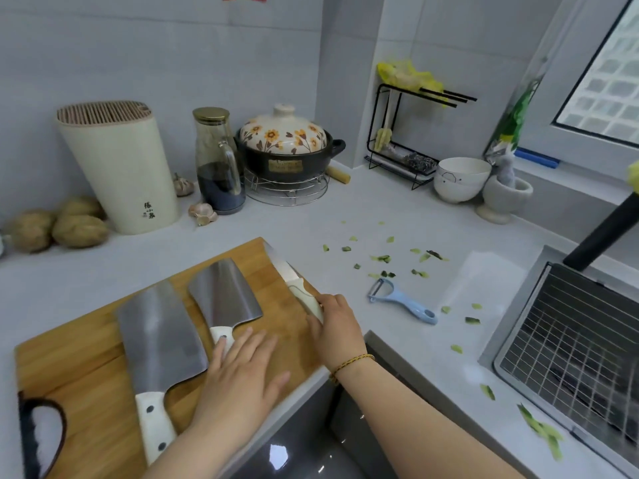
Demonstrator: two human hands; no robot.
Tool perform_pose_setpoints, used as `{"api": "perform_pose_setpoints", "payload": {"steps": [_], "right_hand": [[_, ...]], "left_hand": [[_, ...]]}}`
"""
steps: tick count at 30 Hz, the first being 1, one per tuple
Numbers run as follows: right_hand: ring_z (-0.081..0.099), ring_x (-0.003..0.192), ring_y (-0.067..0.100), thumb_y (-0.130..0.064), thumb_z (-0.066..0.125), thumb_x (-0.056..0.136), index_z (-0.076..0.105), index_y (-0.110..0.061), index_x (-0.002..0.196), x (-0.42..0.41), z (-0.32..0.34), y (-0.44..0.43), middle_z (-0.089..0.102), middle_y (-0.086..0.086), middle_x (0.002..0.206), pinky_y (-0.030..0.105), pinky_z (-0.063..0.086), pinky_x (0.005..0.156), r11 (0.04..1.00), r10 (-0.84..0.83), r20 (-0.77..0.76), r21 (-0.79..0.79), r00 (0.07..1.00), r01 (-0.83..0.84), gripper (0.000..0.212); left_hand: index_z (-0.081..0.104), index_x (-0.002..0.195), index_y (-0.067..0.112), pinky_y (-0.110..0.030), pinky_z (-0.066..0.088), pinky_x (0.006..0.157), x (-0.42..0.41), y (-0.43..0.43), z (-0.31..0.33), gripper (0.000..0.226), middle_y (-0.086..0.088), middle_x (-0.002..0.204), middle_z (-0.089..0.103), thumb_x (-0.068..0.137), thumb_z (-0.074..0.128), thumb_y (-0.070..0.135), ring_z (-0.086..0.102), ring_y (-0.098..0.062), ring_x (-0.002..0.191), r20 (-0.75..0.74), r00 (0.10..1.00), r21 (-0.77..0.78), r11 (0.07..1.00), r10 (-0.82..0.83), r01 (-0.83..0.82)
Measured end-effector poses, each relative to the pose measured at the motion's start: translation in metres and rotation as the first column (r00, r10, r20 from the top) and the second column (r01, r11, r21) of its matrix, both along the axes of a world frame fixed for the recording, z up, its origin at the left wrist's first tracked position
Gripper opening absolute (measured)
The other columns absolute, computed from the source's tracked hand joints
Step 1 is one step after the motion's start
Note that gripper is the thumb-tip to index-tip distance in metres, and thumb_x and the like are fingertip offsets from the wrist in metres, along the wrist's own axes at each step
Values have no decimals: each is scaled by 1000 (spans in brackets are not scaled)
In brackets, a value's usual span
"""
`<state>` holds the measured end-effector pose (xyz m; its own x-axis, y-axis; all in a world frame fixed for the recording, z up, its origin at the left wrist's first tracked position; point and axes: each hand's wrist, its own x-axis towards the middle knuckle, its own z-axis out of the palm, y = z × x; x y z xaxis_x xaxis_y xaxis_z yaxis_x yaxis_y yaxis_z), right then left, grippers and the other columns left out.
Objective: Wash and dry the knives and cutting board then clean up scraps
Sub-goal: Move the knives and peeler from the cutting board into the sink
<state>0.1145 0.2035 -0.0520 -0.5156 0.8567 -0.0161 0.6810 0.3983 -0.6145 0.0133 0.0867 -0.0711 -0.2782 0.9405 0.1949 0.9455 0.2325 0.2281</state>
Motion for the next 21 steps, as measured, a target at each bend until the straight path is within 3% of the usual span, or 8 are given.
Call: {"api": "perform_pose_setpoints", "payload": {"steps": [1,3,5,7,10,16,18,21], "right_hand": [[44,115,20,-20,42,96,43,-11,129,7,3,3,44,7,125,23,34,92,1000,-8,-32,18,999,8,35],[46,112,19,-18,44,95,46,-10,127,29,9,10,46,7,123,18,33,86,998,-33,-84,58,996,38,33],[46,110,19,-17,46,94,47,-10,125,57,15,18,46,7,121,14,30,79,994,-75,-112,70,991,83,32],[46,110,20,-16,47,93,47,-9,125,95,18,27,47,7,121,12,27,75,987,-127,-124,78,984,137,33],[46,109,20,-17,47,93,47,-8,126,159,24,38,47,7,120,12,26,76,971,-188,-118,126,975,202,33],[41,86,9,-16,51,92,53,-11,117,298,35,53,39,-8,94,12,30,71,920,-352,-107,142,930,365,26],[41,85,10,-13,52,91,54,-9,115,352,33,59,40,-8,91,15,31,75,883,-440,-80,142,894,447,25],[41,86,11,-10,53,90,56,-6,114,427,22,66,41,-2,94,16,29,75,818,-563,-16,134,826,560,25]], "left_hand": [[42,137,23,-25,-5,111,3,2,2,97,8,143,38,65,-7,66,27,-15,139,55,998,33,999,1,-3],[63,117,17,-30,22,106,18,15,12,72,4,122,60,75,18,55,53,-21,121,126,990,15,998,-57,55],[72,93,17,-20,36,93,35,28,14,46,5,96,70,78,36,43,66,-19,98,97,985,132,983,-141,128],[72,86,19,-24,33,87,62,47,12,38,7,89,70,77,40,36,57,-11,98,73,967,230,948,-242,220],[72,86,20,-24,48,81,114,74,13,36,9,88,70,78,40,35,46,-11,100,74,938,321,899,-339,299],[71,86,19,-23,35,86,228,122,-1,33,8,87,70,76,42,32,46,-8,95,57,844,378,794,-533,476],[71,88,19,-22,40,84,266,136,-6,34,8,88,70,76,41,30,46,-8,96,68,817,363,777,-573,515],[70,92,17,-29,31,94,311,150,-18,36,6,91,70,77,41,31,45,-10,99,65,806,331,774,-589,540]]}}
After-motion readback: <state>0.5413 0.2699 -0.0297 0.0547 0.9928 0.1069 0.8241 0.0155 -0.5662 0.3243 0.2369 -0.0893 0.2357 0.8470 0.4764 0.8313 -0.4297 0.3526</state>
